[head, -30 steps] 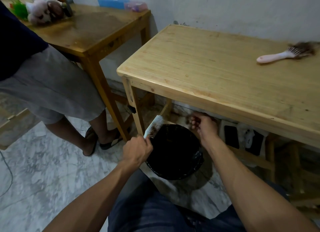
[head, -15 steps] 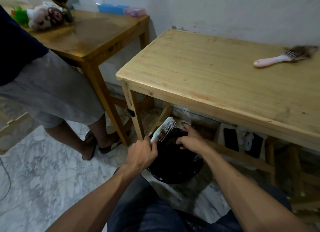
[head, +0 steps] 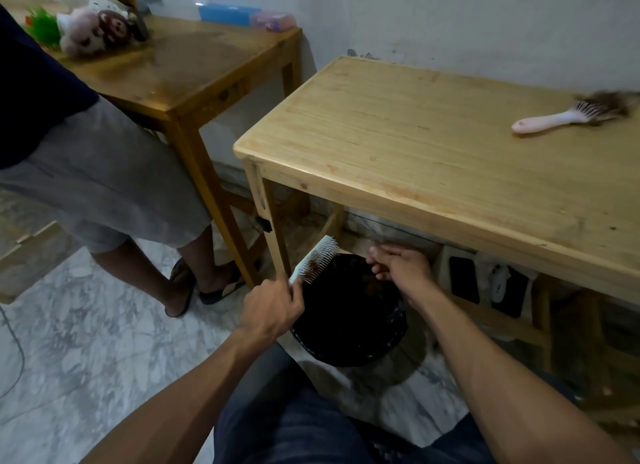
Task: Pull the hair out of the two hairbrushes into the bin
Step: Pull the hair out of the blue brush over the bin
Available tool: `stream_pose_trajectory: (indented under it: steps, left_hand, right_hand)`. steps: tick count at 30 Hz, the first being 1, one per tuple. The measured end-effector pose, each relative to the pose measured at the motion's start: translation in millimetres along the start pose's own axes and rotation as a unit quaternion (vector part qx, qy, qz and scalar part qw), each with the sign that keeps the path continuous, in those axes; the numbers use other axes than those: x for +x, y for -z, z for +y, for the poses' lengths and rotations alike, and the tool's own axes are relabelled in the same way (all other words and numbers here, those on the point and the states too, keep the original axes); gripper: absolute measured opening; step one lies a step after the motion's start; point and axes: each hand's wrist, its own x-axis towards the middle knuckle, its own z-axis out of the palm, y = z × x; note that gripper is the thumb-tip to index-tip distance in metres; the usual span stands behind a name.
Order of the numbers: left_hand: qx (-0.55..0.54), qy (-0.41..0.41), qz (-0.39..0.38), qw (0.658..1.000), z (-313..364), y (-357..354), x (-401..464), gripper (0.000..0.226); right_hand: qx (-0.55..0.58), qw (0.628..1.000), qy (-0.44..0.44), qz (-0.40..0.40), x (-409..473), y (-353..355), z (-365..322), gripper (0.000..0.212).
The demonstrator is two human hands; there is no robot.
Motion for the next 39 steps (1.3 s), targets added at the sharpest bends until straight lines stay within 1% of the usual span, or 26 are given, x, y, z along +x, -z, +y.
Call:
stream_pose_trajectory:
  steps: [2, 3, 4, 5, 7, 8, 10, 11, 14, 16, 19, 20, 24, 25, 27, 29, 30, 32, 34, 35, 38, 39]
  left_hand:
    - [-0.006, -0.009, -0.005, 1.0, 3, -2, -1, 0.04]
    - [-0.008, -0.014, -0.004, 1.0, 4, -4, 0, 0.039]
    - [-0.006, -0.018, -0.001, 1.0, 7, -5, 0, 0.039]
    - [-0.002, -0.024, 0.0, 1.0, 10, -6, 0, 0.039]
    - [0.017, -0.037, 0.003, 0.999, 18, -7, -1, 0.039]
    - [0.029, -0.043, 0.004, 0.999, 22, -7, -2, 0.04]
    - [0.051, -0.052, 0.01, 0.997, 26, -6, -3, 0.039]
    - [0.061, -0.056, 0.014, 0.996, 26, -5, -2, 0.039]
    - [0.105, -0.071, 0.021, 0.992, 24, -4, -3, 0.038]
    - [0.114, -0.059, 0.024, 0.991, 23, -5, -5, 0.038]
    - [0.088, -0.031, 0.015, 0.996, 21, -7, -4, 0.039]
    - [0.081, -0.028, 0.013, 0.996, 19, -7, -3, 0.039]
    - [0.065, -0.031, 0.012, 0.997, 17, -9, -1, 0.039]
    - [0.06, -0.031, 0.009, 0.998, 19, -9, 0, 0.039]
    - [0.042, -0.024, 0.004, 0.999, 22, -8, 1, 0.04]
    - [0.028, -0.003, 0.005, 1.0, 19, -6, 3, 0.039]
    - [0.028, 0.007, 0.005, 1.0, 16, -5, 4, 0.039]
    - [0.041, 0.017, 0.004, 0.999, 9, -3, 5, 0.039]
    - [0.044, 0.024, 0.006, 0.999, 6, -1, 4, 0.038]
    - [0.038, 0.023, 0.004, 0.999, 6, -2, 5, 0.037]
    - [-0.002, 0.018, -0.01, 1.0, 15, -7, 5, 0.036]
    - [-0.015, 0.019, -0.013, 1.0, 19, -8, 5, 0.038]
  right_hand:
    - [-0.115, 0.991, -0.016, -0.06, -3, -1, 1, 0.033]
    - [-0.164, 0.983, -0.022, -0.077, -6, -4, 1, 0.044]
    - [-0.195, 0.978, -0.02, -0.075, -10, -9, -1, 0.048]
    - [-0.21, 0.976, -0.007, -0.056, -13, -14, -4, 0.044]
    - [-0.208, 0.978, 0.03, -0.008, -17, -27, -11, 0.022]
    - [-0.207, 0.977, 0.043, 0.001, -18, -32, -14, 0.02]
    - [-0.219, 0.974, 0.056, 0.003, -18, -40, -18, 0.031]
    - [-0.225, 0.973, 0.057, 0.005, -17, -43, -20, 0.031]
    - [-0.238, 0.971, 0.03, -0.011, -14, -45, -21, 0.025]
    - [-0.213, 0.977, 0.017, -0.02, -16, -45, -22, 0.024]
    - [-0.12, 0.993, -0.002, 0.001, -18, -37, -26, 0.02]
    - [-0.104, 0.995, -0.01, 0.002, -18, -32, -26, 0.017]
    - [-0.1, 0.995, -0.02, -0.003, -19, -22, -22, 0.017]
    - [-0.087, 0.996, -0.023, 0.014, -19, -23, -21, 0.019]
    - [-0.039, 0.996, -0.032, 0.077, -16, -23, -19, 0.025]
    - [0.055, 0.987, -0.046, 0.142, -11, -18, -19, 0.026]
    - [0.088, 0.982, -0.052, 0.162, -10, -15, -19, 0.024]
    - [0.085, 0.979, -0.052, 0.179, -7, -6, -19, 0.019]
    - [0.054, 0.982, -0.059, 0.171, -6, -2, -16, 0.02]
    - [0.027, 0.986, -0.069, 0.153, -7, -2, -15, 0.019]
    - [-0.057, 0.995, -0.065, 0.052, -16, -17, -14, 0.007]
    - [-0.078, 0.995, -0.054, 0.022, -19, -25, -12, 0.009]
